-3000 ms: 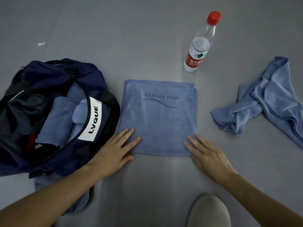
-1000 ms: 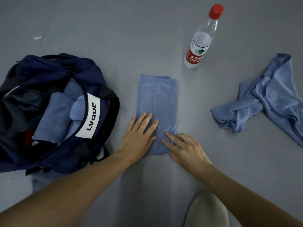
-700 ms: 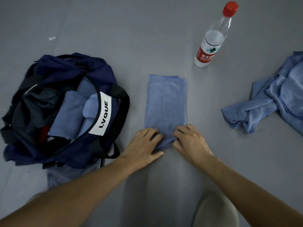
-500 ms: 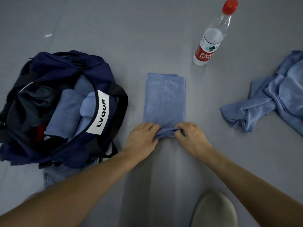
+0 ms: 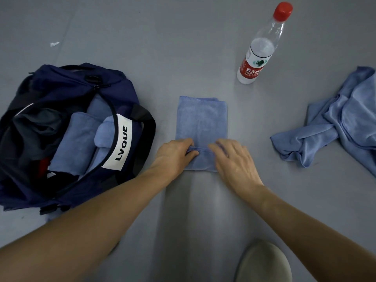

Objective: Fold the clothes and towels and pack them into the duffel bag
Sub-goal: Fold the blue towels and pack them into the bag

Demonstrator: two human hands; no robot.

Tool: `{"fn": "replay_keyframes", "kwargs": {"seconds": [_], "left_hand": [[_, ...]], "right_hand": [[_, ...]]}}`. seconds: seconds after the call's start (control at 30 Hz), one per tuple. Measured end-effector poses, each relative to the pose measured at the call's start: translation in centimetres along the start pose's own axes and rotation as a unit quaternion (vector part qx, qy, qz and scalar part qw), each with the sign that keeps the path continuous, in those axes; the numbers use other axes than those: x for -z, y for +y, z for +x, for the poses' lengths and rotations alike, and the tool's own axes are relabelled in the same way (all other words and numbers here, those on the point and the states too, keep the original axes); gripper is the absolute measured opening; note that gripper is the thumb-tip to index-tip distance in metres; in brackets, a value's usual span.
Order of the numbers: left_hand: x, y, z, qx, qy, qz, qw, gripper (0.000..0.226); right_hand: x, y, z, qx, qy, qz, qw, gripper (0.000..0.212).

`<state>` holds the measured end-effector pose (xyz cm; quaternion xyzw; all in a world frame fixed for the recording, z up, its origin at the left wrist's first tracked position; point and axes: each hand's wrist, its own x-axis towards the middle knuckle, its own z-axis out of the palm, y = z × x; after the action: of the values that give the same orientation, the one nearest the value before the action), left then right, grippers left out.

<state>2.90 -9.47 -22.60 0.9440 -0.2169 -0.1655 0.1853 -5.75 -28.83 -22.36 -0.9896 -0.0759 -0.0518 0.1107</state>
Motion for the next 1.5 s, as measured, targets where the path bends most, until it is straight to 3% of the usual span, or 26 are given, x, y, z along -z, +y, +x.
{"fn": "replay_keyframes", "kwargs": {"seconds": [0.03,0.1,0.23,0.33,0.43,0.53,0.73,0.9,1.07,1.2,1.3,1.4,1.5], "left_hand": [[-0.1,0.2,0.1,-0.009,0.011,0.003,1.0,0.023],[-0.4,0.1,-0.1,-0.045,0.05,-0.008,0.998,0.021],[-1.5,-1.1,-1.1,-0.238,0.182,0.093,0.95,0.031],[-2.4,-1.1,-1.9,-0.302,0.162,0.109,0.933,0.041],[-3.1,-2.6,-2.5,-0.224,0.055,0.101,0.968,0.062],[-3.1,-3.7,-2.4,-0.186,-0.015,0.1,0.977,0.08],[-1.3,-2.7,-2.1,-0.202,0.078,0.087,0.972,0.043],[0.5,-2.1,-2.8,-0.169,0.031,0.021,0.985,0.014],[1.5,-1.5,-1.5,-0.082,-0.036,-0.011,0.996,0.02],[1.0,-1.2,-0.3,-0.068,-0.001,-0.005,0.998,0.028],[0.2,-1.2,0.0,-0.088,0.08,0.02,0.993,0.024],[-1.3,-1.7,-0.3,-0.18,0.171,0.104,0.963,0.017],[-2.4,-2.8,-1.8,-0.188,0.111,0.12,0.968,0.049]], "right_hand": [[-0.7,0.2,-0.5,0.062,0.001,-0.03,0.998,0.039],[-1.9,0.5,-1.5,0.095,-0.038,-0.062,0.993,0.043],[-2.5,0.6,-2.4,0.035,-0.17,-0.063,0.983,0.069],[-2.4,0.7,-1.6,0.012,-0.184,-0.046,0.982,0.076],[-2.4,0.9,-0.8,-0.007,-0.189,-0.034,0.981,0.081],[-2.3,1.0,-0.7,-0.004,-0.196,-0.04,0.98,0.079],[-1.1,0.0,-0.3,-0.033,-0.155,0.025,0.987,0.059],[0.4,-0.2,-0.1,-0.095,-0.168,0.128,0.973,0.056],[1.1,-0.2,0.7,-0.167,-0.146,0.145,0.964,0.039],[-0.5,0.2,-0.1,-0.024,-0.053,-0.021,0.998,0.059],[-1.9,0.4,-0.8,0.01,-0.103,-0.074,0.992,0.059],[-2.4,0.4,-0.5,-0.008,-0.162,-0.085,0.983,0.076],[-2.2,0.9,0.7,-0.004,-0.168,-0.091,0.982,0.078]]}}
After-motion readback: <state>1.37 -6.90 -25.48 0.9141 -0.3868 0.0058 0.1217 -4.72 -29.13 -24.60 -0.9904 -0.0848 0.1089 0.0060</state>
